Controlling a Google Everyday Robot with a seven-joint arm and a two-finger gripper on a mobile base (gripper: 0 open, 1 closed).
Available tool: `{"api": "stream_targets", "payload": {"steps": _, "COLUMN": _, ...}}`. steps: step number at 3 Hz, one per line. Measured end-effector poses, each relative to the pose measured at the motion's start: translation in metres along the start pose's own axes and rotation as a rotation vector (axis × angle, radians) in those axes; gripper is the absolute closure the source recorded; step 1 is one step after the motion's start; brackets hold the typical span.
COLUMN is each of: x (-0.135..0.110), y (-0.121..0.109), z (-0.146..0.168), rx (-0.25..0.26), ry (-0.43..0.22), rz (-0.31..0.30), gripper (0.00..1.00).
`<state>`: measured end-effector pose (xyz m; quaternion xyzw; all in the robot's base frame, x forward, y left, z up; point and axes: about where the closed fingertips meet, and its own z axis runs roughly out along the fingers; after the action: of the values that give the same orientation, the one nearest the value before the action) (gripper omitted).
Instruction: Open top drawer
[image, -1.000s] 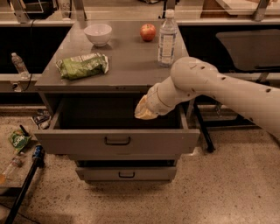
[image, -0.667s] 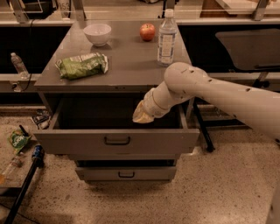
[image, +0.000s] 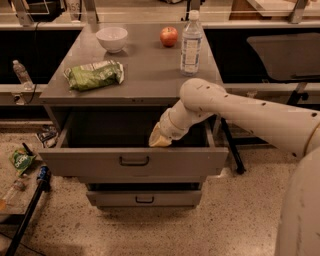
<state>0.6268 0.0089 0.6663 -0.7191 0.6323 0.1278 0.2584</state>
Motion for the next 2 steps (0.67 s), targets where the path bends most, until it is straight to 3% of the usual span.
{"api": "stream_targets", "payload": {"steps": 1, "x": 0.0054, "y": 0.0172, "z": 0.0137, "rx": -0.048, "ry": 0.0, "rz": 0.021, "gripper": 1.0}}
{"api": "stream_targets", "payload": {"steps": 2, "x": 0.0056, "y": 0.0181, "z": 0.0142, "rx": -0.05, "ry": 0.0, "rz": 0.022, "gripper": 1.0}}
